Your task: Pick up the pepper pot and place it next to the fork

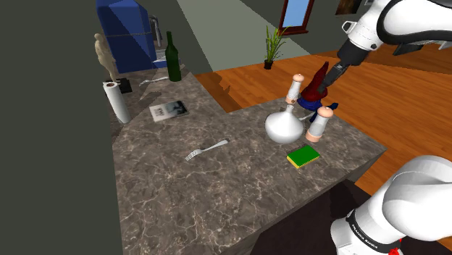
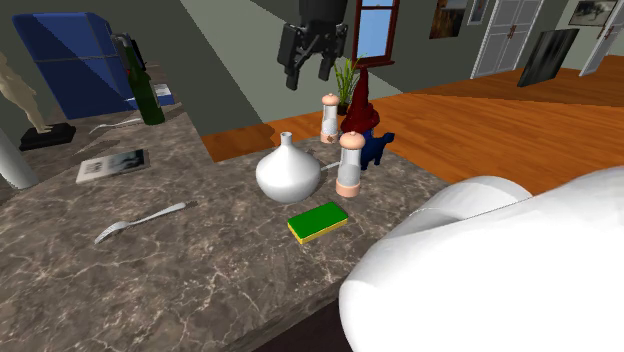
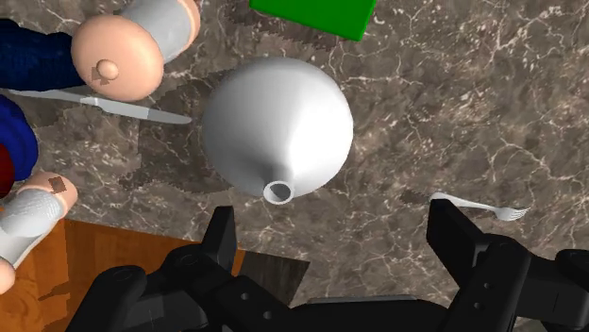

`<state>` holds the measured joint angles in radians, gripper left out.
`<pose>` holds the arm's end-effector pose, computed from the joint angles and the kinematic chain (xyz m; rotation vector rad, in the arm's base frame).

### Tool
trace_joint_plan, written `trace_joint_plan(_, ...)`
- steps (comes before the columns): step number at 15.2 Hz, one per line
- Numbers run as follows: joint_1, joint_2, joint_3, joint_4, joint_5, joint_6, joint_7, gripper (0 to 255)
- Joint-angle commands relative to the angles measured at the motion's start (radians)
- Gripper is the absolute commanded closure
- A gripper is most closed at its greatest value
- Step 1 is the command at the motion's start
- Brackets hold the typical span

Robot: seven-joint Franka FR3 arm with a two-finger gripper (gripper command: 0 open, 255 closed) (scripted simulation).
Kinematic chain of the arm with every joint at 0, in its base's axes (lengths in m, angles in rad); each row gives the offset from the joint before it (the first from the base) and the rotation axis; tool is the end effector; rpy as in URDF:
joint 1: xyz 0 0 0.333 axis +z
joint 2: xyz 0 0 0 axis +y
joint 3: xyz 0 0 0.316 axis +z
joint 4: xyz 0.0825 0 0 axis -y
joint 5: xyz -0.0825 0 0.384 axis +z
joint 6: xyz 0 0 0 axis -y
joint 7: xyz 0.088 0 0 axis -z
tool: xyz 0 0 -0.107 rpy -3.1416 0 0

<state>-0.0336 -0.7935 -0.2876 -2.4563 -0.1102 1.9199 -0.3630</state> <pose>0.3172 -0.1347 0.5660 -3.0896 -0.1950 -0.3965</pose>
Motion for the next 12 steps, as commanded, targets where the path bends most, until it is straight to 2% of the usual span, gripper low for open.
trace_joint_plan(1,-0.008,0.019,-0.048,-0.024,-0.016,0.041,-0.049,0)
trace_joint_plan(7,-0.010,0.135,-0.203,-0.043,-0.045,0.165,-0.197,0)
trace_joint_plan(12,0.019,0.271,-0.346,-0.022,-0.030,0.269,-0.337,0)
